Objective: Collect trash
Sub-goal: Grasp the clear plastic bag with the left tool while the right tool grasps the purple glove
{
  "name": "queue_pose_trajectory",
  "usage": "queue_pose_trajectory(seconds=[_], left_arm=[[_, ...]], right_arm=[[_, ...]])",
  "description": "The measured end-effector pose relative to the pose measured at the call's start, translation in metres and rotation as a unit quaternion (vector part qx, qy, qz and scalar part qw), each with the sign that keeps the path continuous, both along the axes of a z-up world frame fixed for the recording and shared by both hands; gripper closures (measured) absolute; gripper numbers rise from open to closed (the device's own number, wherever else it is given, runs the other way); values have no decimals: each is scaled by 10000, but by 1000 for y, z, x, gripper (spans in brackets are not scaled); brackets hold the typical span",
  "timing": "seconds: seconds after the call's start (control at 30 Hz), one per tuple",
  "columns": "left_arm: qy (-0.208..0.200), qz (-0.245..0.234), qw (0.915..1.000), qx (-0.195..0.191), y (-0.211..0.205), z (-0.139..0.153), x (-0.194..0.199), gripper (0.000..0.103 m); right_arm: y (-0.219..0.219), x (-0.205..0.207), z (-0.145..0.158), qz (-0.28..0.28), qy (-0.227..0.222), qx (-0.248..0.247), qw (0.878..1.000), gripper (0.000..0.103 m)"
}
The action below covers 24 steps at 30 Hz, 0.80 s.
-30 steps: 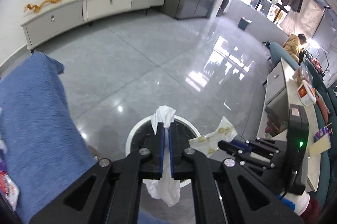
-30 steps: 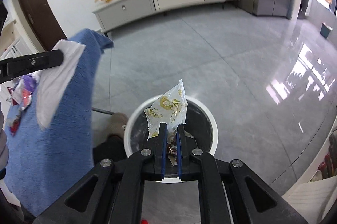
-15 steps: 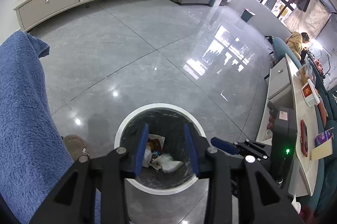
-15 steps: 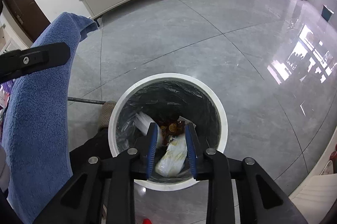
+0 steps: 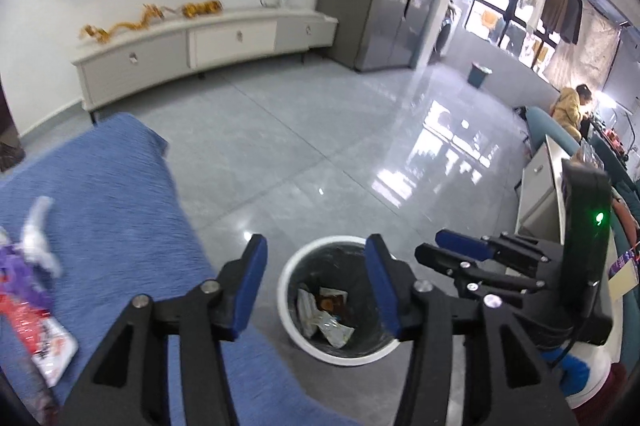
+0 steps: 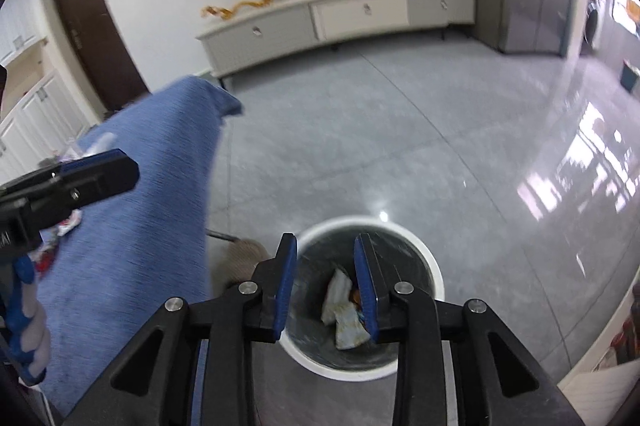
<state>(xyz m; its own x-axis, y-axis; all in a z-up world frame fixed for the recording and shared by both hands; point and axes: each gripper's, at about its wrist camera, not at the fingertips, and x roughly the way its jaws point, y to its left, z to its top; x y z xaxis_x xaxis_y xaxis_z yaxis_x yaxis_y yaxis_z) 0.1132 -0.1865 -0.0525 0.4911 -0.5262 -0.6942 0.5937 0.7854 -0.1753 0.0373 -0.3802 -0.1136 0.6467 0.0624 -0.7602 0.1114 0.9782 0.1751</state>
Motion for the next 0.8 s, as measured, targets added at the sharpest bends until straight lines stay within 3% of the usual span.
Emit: queue_pose_trajectory(seconds=[0.4,0.6,0.8], left_arm=[[-599,815,9945,-272,150,42,-40,52],[-669,1223,9901,-155,226,33,-57,52],[-593,1385,9886,-48,283,18,-62,52]], right_arm=[[100,-7,85,859,-824,-84,9929,67],[151,-5,109,1323,-979,-181,9862,67],[193,9,110,1712,-968,-186,9803,62]])
